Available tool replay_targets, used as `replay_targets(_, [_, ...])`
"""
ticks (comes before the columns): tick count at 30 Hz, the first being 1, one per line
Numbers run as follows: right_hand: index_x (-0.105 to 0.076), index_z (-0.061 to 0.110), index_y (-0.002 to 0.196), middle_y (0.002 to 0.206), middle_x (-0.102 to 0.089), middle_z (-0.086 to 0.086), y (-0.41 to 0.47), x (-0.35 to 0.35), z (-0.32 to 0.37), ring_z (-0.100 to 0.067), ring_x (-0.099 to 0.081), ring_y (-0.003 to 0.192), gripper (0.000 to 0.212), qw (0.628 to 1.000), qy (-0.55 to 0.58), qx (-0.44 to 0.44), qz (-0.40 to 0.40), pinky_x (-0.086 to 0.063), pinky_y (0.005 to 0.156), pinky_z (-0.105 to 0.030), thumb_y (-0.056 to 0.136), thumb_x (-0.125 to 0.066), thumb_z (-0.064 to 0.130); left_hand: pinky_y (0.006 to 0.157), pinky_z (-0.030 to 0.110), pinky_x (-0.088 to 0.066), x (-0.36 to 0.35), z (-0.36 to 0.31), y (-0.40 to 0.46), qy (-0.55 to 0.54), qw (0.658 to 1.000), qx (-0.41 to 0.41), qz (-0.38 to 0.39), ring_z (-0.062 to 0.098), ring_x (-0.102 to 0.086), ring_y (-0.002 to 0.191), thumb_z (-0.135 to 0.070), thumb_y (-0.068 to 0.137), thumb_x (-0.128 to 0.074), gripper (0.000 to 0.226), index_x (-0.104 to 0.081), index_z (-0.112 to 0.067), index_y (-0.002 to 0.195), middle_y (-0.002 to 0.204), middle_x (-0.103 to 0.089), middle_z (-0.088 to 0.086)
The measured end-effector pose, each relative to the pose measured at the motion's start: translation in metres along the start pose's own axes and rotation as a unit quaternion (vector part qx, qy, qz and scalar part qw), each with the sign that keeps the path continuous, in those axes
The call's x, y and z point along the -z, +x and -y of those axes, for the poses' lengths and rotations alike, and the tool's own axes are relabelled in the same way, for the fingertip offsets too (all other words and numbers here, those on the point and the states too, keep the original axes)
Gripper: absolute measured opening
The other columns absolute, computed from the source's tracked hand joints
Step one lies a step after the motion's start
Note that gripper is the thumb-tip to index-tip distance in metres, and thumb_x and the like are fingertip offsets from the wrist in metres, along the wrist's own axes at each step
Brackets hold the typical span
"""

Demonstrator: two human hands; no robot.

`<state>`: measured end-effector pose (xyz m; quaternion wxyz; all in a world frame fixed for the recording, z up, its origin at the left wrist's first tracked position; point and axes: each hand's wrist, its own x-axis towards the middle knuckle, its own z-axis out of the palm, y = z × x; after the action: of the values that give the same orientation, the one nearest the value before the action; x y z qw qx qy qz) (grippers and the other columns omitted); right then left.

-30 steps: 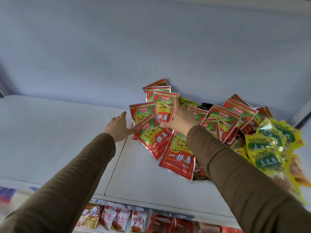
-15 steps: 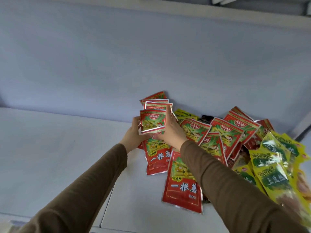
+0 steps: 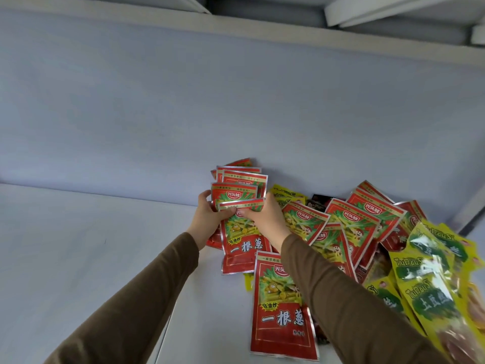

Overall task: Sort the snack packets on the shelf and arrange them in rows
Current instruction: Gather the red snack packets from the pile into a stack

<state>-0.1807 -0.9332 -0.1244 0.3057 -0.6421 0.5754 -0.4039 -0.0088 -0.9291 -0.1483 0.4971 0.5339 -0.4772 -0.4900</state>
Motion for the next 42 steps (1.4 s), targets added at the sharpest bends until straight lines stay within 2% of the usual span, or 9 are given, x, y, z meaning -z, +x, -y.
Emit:
replay_targets(7, [-0.061, 0.039, 0.098, 0.092, -0.072, 0.019, 0.000, -0.006, 0.010, 0.006, -0.068, 0.081, 0.021, 0.994, 0.107, -0.021, 0.027, -0.049, 0.065, -0.013, 0.086, -0.078, 0.036, 0.062, 0.029, -0.062, 0.006, 0.000, -0.004, -0.121, 0.993, 0.002, 0.004, 0.025, -0.079, 0.086, -0.030, 0.090, -0.077, 0.031, -0.063, -0.021, 0.116, 0.104, -0.079, 0.003])
replay_targets(11, [-0.063, 0.033, 0.108, 0.099, -0.076, 0.013, 0.001, -0.014, 0.023, -0.007, -0.075, 0.087, 0.027, 0.976, 0.213, -0.028, 0.036, -0.059, 0.070, -0.029, 0.086, -0.078, 0.035, 0.070, 0.036, -0.064, 0.013, -0.014, -0.013, -0.143, 0.989, -0.034, 0.017, 0.029, -0.078, 0.091, -0.035, 0.096, -0.069, 0.030, -0.061, -0.022, 0.121, 0.108, -0.078, 0.005])
replay_targets(16, [-0.060, 0.029, 0.120, 0.104, -0.076, 0.007, 0.005, -0.021, 0.049, -0.014, -0.076, 0.089, 0.034, 0.957, 0.290, -0.025, 0.019, -0.062, 0.075, -0.037, 0.089, -0.075, 0.028, 0.074, 0.033, -0.063, 0.027, -0.045, -0.028, -0.073, 0.989, -0.090, 0.087, 0.027, -0.077, 0.097, -0.033, 0.087, -0.079, 0.056, -0.047, -0.039, 0.133, 0.114, -0.075, -0.002])
replay_targets(21, [-0.058, 0.029, 0.122, 0.107, -0.075, 0.002, -0.004, -0.030, 0.072, -0.019, -0.076, 0.089, 0.038, 0.940, 0.332, -0.049, 0.062, -0.063, 0.070, -0.037, 0.088, -0.077, 0.028, 0.077, 0.038, -0.062, 0.050, -0.055, -0.041, -0.105, 0.986, -0.043, 0.120, 0.033, -0.075, 0.103, -0.027, 0.075, -0.087, 0.077, -0.041, -0.033, 0.136, 0.120, -0.073, 0.006])
replay_targets(24, [-0.057, 0.032, 0.122, 0.109, -0.074, 0.004, -0.008, -0.032, 0.079, -0.016, -0.076, 0.088, 0.036, 0.947, 0.291, -0.071, 0.113, -0.062, 0.069, -0.034, 0.090, -0.072, 0.042, 0.074, 0.039, -0.062, 0.062, -0.050, -0.049, -0.133, 0.984, 0.000, 0.118, 0.035, -0.075, 0.101, -0.028, 0.074, -0.087, 0.074, -0.047, -0.031, 0.136, 0.119, -0.074, 0.010])
replay_targets(27, [-0.054, 0.042, 0.119, 0.098, -0.068, 0.025, -0.009, -0.022, 0.079, 0.008, -0.068, 0.078, 0.039, 0.956, 0.221, -0.064, 0.180, -0.050, 0.066, -0.019, 0.091, -0.051, 0.068, 0.072, 0.042, -0.062, 0.073, -0.037, -0.057, -0.165, 0.980, 0.039, 0.107, 0.037, -0.075, 0.099, -0.031, 0.074, -0.085, 0.071, -0.052, -0.026, 0.136, 0.120, -0.074, 0.012])
replay_targets(29, [-0.053, 0.042, 0.116, 0.094, -0.061, 0.030, -0.004, -0.010, 0.073, 0.014, -0.060, 0.080, 0.042, 0.974, 0.169, -0.032, 0.151, -0.045, 0.075, -0.020, 0.092, -0.041, 0.074, 0.071, 0.044, -0.062, 0.080, -0.028, -0.062, -0.188, 0.977, 0.054, 0.087, 0.038, -0.075, 0.098, -0.032, 0.076, -0.085, 0.070, -0.052, -0.024, 0.137, 0.120, -0.074, 0.014])
replay_targets(34, [-0.049, 0.005, 0.128, 0.124, -0.054, -0.008, 0.027, 0.015, 0.034, -0.021, -0.057, 0.110, 0.058, 0.991, -0.095, 0.051, -0.074, -0.049, 0.091, -0.032, 0.089, -0.073, 0.041, 0.067, 0.043, -0.063, 0.086, -0.011, -0.070, -0.239, 0.969, 0.059, 0.037, 0.036, -0.077, 0.092, -0.028, 0.082, -0.077, 0.057, -0.054, -0.025, 0.133, 0.116, -0.076, 0.013])
replay_targets(42, [-0.039, 0.008, 0.128, 0.125, -0.062, -0.014, 0.028, -0.013, 0.014, -0.030, -0.067, 0.104, 0.077, 0.942, -0.323, 0.047, -0.075, -0.048, 0.065, -0.033, 0.078, -0.079, 0.052, 0.065, 0.042, -0.063, 0.080, -0.006, -0.076, -0.239, 0.969, 0.062, 0.010, 0.035, -0.077, 0.093, -0.030, 0.077, -0.080, 0.062, -0.054, -0.026, 0.133, 0.114, -0.077, 0.010])
